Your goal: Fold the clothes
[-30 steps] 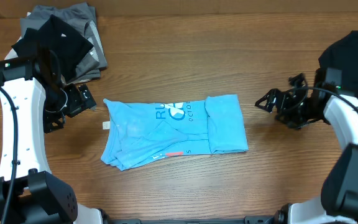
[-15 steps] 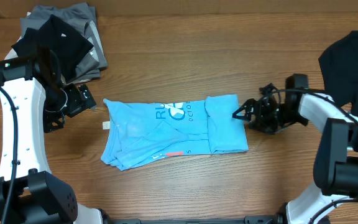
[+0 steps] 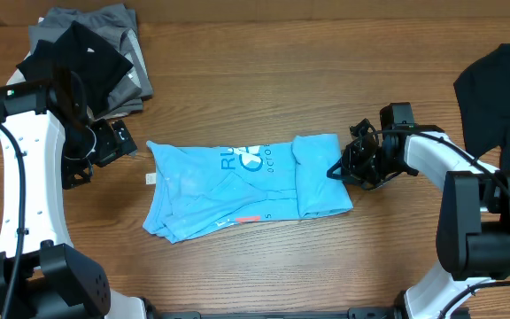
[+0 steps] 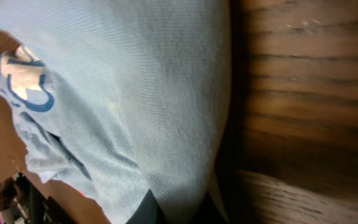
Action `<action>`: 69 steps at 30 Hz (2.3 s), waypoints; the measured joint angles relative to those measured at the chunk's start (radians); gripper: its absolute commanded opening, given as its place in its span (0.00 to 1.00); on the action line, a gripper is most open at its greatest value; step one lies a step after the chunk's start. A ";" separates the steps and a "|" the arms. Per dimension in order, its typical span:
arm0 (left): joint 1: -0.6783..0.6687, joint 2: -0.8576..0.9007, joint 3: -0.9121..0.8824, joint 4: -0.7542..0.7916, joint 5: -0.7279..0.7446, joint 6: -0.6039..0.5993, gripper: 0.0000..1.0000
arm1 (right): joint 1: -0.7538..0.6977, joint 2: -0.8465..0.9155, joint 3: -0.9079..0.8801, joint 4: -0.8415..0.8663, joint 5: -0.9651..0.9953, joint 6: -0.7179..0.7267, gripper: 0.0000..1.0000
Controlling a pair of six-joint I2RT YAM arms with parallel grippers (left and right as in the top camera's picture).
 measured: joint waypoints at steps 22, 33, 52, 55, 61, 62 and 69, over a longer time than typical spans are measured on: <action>0.000 0.000 0.000 0.002 0.000 0.006 1.00 | 0.207 -0.112 0.239 -0.267 0.517 0.150 0.04; 0.000 0.000 0.000 0.000 0.000 0.007 1.00 | 0.499 -0.111 0.239 -0.206 0.684 0.272 0.22; 0.000 0.000 0.000 -0.007 0.001 0.007 1.00 | 0.564 -0.051 0.358 -0.235 0.581 0.453 0.78; 0.000 0.000 0.000 -0.007 0.000 0.007 1.00 | 0.497 -0.061 0.428 -0.254 0.545 0.409 0.41; 0.000 0.000 0.000 -0.003 0.000 0.007 1.00 | 0.386 -0.077 0.452 -0.176 0.332 0.298 0.04; 0.000 0.000 0.000 -0.003 0.000 0.007 1.00 | 0.380 -0.072 0.449 -0.165 0.302 0.286 0.04; 0.000 0.000 0.000 -0.008 0.000 0.007 1.00 | 0.373 0.068 0.397 -0.007 0.054 0.234 0.04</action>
